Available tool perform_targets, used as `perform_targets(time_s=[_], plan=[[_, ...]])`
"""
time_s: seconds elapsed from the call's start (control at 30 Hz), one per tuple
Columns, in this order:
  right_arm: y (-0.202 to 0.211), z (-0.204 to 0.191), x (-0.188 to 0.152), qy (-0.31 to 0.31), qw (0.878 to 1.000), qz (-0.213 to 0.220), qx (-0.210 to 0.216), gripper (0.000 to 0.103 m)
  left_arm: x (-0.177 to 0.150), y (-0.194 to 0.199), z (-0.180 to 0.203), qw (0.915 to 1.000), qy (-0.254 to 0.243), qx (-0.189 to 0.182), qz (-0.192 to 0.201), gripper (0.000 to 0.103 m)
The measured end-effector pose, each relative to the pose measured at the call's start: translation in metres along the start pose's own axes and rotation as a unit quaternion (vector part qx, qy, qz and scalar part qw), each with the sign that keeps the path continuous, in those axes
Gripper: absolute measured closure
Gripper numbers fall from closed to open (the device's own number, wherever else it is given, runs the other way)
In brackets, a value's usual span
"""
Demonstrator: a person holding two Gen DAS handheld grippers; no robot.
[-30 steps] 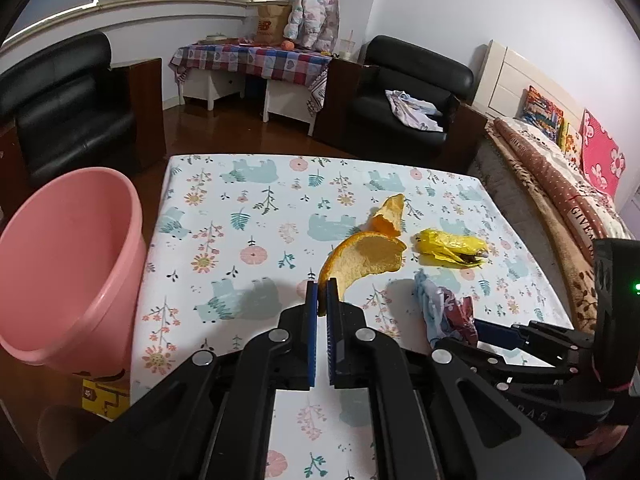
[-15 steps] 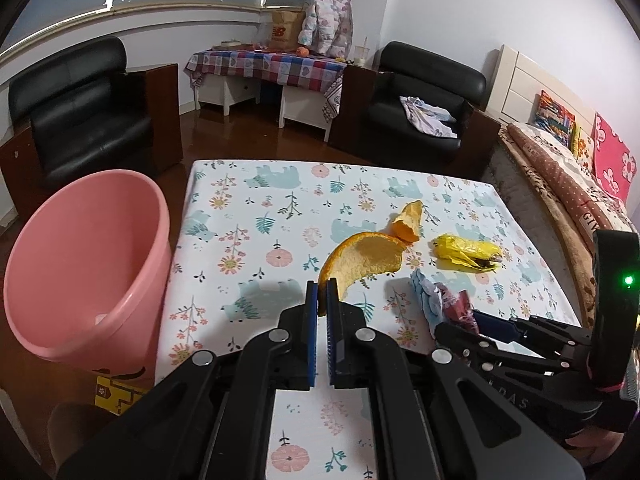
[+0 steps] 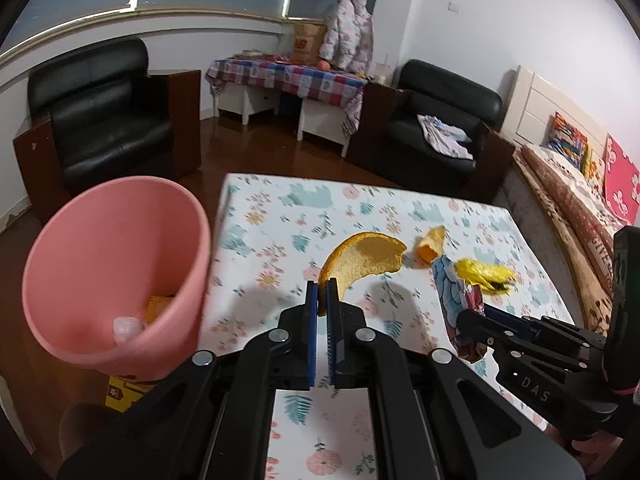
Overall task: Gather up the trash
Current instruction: 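Lift the orange peel and colorful wrapper and carry them toward the pink bucket, then open both grippers over the pink bucket to drop the peel and wrapper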
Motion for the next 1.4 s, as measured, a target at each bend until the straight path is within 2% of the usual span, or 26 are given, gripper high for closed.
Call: perform_targets(time_s=[0.33,0.7,1.03,1.4], plan=[[0.003,-0.055,0.025,0.057,0.998,0.021,0.026,0.084,0.012,0.021,-0.037,0.9978,0.034,0.041,0.038,0.100],[0.000,-0.117,0.048,0.107,0.992,0.032,0.054,0.084,0.016,0.039,-0.083,0.9921,0.074,0.083,0.059,0.100],[-0.010,-0.172,0.055,0.149,0.986,0.033,0.069,0.084,0.013,0.048,-0.120,0.9865,0.108,0.105,0.065,0.100],[-0.030,-0.207,0.061,0.170,0.983,0.021,0.071,0.084,0.006,0.044,-0.155,0.9820,0.134,0.121,0.056,0.100]])
Point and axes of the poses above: each gripper's, at about its wrist camera, not at the fingertips, and y roughly against the way its jaws point, z to its right, x to its top, the point moved 4 cm from there along -y, roughly the way its jaws point, and after that the axes turned 12 degrees about -z, right-handed, at the moved point
